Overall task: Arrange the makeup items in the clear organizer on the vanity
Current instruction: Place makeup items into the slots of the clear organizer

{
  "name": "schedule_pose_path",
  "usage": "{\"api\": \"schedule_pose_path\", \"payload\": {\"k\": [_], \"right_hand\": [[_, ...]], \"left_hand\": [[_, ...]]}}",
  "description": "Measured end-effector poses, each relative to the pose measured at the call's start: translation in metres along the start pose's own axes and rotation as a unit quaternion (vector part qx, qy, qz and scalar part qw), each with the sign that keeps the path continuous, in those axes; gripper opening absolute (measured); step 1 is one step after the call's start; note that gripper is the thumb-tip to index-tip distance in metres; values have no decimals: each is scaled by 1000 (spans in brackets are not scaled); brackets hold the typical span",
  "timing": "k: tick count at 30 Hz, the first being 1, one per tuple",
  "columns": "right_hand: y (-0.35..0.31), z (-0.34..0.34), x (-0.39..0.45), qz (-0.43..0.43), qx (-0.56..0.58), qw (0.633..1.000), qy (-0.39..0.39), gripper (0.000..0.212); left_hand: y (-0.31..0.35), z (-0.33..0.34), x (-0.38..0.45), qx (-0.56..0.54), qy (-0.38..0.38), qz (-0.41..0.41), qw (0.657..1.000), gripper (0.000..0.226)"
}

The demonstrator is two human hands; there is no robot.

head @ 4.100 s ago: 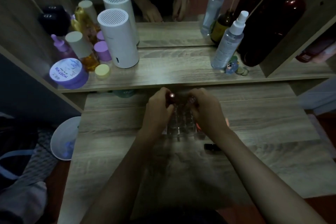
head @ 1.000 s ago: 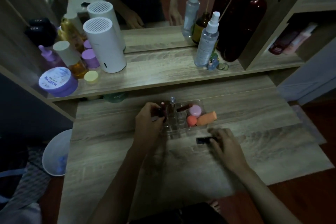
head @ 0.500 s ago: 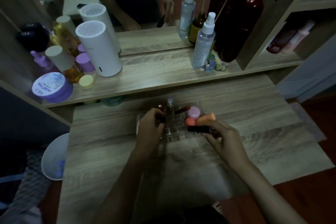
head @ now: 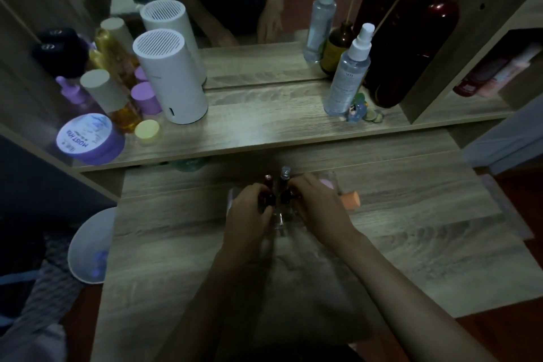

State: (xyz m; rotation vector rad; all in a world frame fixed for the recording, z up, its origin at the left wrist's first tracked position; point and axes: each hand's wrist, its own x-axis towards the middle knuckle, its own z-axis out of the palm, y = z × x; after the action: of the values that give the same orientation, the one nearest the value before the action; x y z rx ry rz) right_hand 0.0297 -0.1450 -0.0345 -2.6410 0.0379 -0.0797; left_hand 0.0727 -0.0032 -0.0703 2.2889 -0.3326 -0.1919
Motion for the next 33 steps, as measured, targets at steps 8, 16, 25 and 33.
{"api": "schedule_pose_path", "payload": {"k": [8, 16, 25, 33], "right_hand": [[4, 18, 8, 12, -18, 998, -50, 22], [5, 11, 8, 4, -7, 1000, -14, 24], [17, -48, 15, 16, 75, 991, 113, 27], [28, -17, 11, 66, 90, 993, 22, 25]], "left_hand": [[4, -1, -4, -7, 19, 8, 1000, 26], [7, -13, -9, -2, 50, 43, 998, 27], [39, -30, 16, -13, 62, 120, 991, 31], [39, -17, 24, 30, -11, 116, 993, 45]]}}
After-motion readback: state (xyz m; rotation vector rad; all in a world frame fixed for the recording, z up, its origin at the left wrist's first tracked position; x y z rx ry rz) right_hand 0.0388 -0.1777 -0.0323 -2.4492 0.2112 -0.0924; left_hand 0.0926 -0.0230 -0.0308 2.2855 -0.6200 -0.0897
